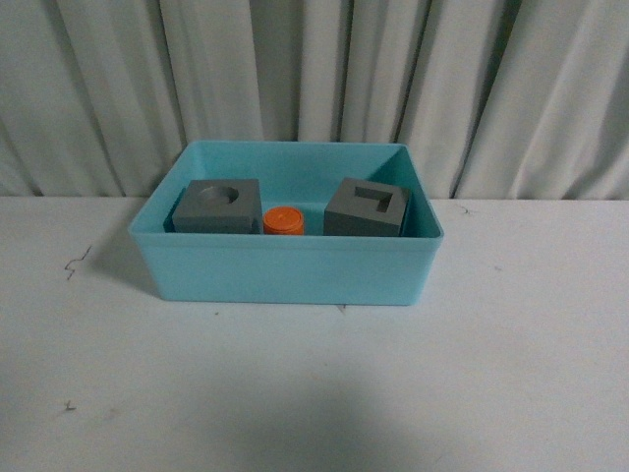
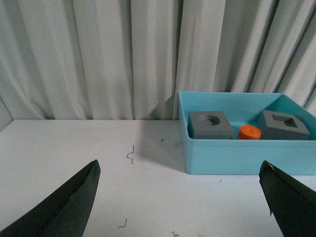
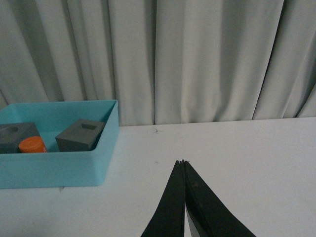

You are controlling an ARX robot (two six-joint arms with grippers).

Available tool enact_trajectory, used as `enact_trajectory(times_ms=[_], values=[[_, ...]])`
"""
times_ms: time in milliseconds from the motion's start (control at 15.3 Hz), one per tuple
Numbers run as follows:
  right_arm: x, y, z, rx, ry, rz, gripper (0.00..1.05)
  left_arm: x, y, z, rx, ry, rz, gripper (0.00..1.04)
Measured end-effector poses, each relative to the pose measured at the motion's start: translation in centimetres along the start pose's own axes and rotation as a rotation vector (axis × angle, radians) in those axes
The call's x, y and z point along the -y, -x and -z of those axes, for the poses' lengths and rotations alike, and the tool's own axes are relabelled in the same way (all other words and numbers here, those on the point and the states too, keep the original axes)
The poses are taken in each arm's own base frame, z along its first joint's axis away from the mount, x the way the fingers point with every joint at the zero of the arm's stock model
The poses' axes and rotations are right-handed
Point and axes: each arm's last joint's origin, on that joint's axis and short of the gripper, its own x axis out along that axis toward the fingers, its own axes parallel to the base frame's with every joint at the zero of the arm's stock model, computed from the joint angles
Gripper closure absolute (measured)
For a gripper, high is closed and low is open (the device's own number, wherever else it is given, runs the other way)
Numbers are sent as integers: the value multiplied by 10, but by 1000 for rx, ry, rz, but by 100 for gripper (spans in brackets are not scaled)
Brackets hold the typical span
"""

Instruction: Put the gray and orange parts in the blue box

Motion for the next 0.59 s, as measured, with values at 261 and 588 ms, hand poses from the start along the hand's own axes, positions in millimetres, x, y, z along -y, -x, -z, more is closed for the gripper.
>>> enact_trajectory(times_ms=[261, 588], values=[[0, 7, -1, 3, 0, 0, 103, 0, 0, 0, 0, 0, 0, 7], [0, 13, 0, 5, 0, 0, 103, 0, 0, 0, 0, 0, 0, 7]])
